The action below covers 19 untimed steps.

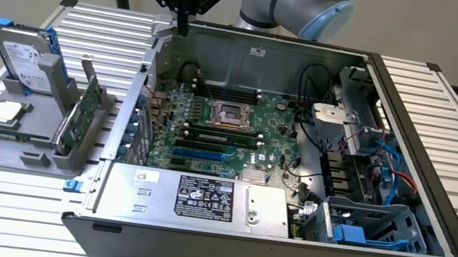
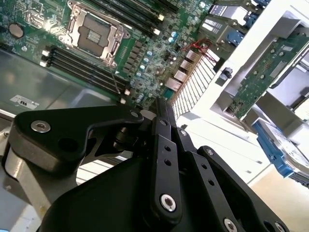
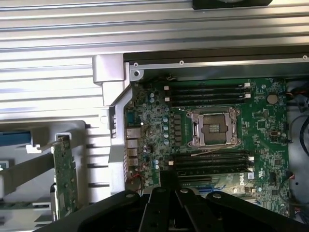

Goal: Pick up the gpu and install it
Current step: 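Reach for the gpu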

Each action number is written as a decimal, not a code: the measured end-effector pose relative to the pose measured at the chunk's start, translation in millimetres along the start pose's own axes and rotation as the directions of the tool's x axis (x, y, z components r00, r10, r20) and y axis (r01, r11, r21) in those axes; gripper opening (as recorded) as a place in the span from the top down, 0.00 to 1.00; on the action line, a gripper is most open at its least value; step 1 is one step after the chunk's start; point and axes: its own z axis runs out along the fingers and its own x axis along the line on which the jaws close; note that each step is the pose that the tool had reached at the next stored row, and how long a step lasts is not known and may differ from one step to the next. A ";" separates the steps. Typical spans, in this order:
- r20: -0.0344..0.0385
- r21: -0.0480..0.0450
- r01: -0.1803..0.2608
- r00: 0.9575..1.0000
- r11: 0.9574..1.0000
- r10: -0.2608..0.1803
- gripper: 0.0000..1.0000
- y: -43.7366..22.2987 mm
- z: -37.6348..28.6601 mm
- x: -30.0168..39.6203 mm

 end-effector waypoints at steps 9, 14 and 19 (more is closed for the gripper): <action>0.000 0.000 0.000 1.000 1.000 0.000 1.00 -0.4 -0.2 6.1; 0.000 0.000 0.000 1.000 1.000 0.000 1.00 -0.7 -0.3 9.7; 0.000 0.000 0.000 1.000 1.000 0.000 1.00 -0.9 -0.3 12.9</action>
